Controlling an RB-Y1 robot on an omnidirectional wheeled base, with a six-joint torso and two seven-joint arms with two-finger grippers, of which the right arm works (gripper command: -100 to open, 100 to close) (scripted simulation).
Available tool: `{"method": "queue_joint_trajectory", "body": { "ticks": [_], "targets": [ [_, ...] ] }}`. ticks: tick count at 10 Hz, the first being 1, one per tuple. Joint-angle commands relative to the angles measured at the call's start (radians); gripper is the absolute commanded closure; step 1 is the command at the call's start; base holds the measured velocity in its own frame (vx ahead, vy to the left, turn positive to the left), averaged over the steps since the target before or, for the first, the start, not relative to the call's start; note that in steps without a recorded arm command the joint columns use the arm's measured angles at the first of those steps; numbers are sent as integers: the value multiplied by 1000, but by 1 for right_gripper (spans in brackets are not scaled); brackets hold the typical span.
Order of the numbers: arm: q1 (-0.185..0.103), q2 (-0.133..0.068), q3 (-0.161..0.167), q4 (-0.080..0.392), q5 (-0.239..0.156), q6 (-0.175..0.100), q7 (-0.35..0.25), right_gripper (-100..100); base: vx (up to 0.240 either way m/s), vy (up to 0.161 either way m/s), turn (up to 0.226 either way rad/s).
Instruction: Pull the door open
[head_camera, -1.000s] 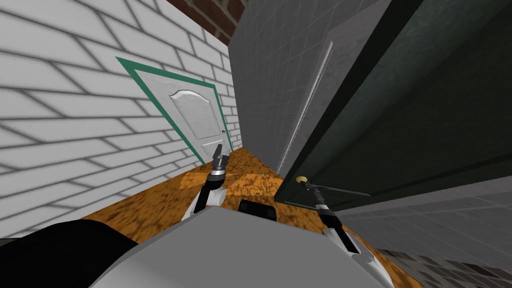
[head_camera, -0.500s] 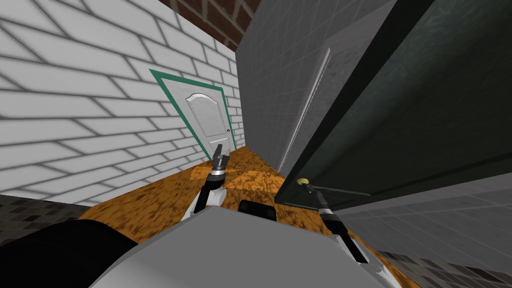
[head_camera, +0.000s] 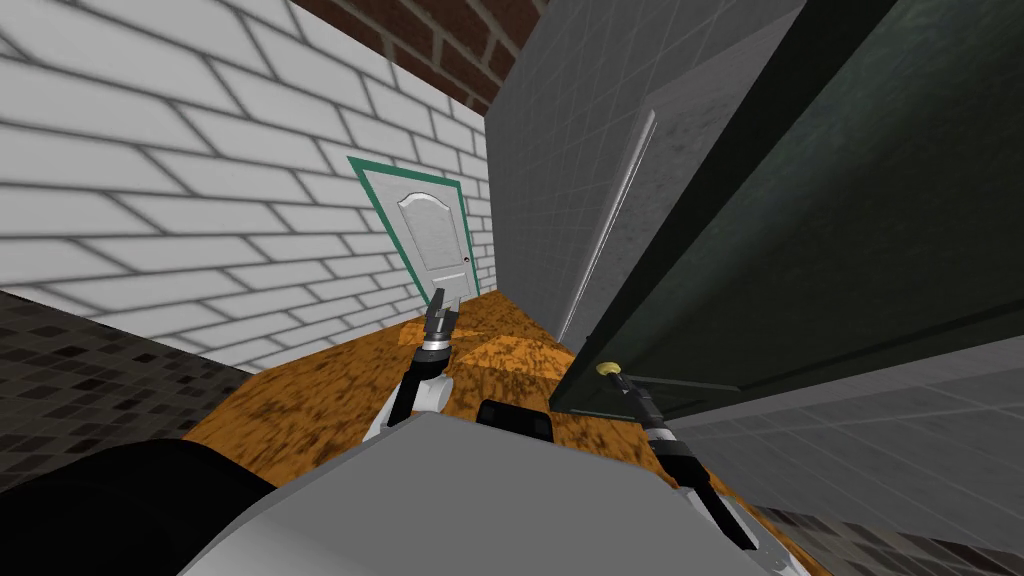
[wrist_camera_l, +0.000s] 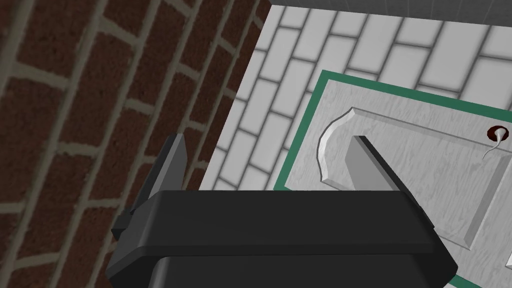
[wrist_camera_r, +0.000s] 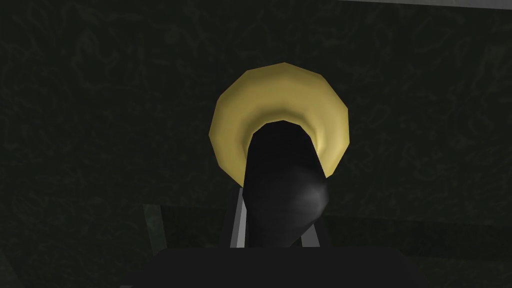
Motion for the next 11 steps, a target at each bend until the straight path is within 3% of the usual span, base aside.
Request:
{"method": "queue_joint_trajectory", "body": {
  "ticks": [1,2,11],
  "targets": [
    [11,-12,5,0,-1,-21,-7,100,-171,-71,103],
    [9,-6,4,-4,-1,-11,-3,100,-71,-31,24],
    [35,-39,32,54,-9,-115,-29,100,-204,-82,171]
  ]
}}
